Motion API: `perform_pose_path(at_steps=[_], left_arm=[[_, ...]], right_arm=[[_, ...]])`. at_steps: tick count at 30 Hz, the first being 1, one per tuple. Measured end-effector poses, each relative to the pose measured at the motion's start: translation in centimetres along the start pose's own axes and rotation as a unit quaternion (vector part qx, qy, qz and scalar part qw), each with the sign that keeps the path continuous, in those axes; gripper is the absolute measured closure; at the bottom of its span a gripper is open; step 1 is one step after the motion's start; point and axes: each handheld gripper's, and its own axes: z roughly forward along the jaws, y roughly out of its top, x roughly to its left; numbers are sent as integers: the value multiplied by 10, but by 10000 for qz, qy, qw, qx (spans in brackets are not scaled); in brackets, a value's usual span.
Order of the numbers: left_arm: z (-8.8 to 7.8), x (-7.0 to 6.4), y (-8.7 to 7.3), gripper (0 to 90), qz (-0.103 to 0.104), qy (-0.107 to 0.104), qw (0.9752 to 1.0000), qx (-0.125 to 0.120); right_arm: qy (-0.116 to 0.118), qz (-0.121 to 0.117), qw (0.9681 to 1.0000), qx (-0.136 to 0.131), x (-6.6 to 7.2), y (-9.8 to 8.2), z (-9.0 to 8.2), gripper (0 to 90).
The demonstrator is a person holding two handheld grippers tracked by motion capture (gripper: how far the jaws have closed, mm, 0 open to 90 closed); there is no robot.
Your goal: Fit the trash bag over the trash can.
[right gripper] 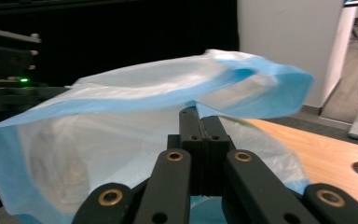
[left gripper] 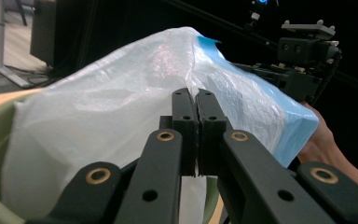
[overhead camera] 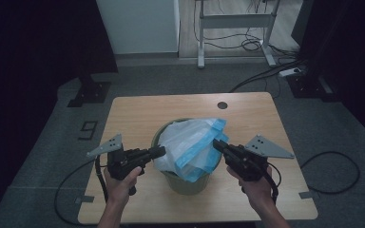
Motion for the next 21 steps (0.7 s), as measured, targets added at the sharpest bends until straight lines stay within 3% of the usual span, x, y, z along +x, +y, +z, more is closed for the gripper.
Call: perform_pose_path(at_steps=[7, 10, 12, 15, 19, 21], left_arm=[[-13, 4, 9, 885, 39, 77, 9995, -290], [-23, 11, 15, 887, -100, 8, 9988, -481], [-27, 13, 17, 888, -136, -2, 9985, -536], [-34, 18, 20, 889, -260, -61, 9976, -637], [-39, 23, 23, 889, -412, -78, 9969, -660], [-40, 26, 22, 889, -598, -147, 9963, -599]], right_arm=[[-304, -18, 9995, 28, -14, 8, 1, 890], [-563, 24, 9984, 25, -28, 12, -2, 890], [-599, 48, 9982, 28, -31, 13, -3, 890], [-803, 133, 9967, 23, -47, 17, -9, 890], [-856, 176, 9962, 51, -55, 20, -12, 890], [-876, 178, 9960, 93, -60, 21, -14, 890]])
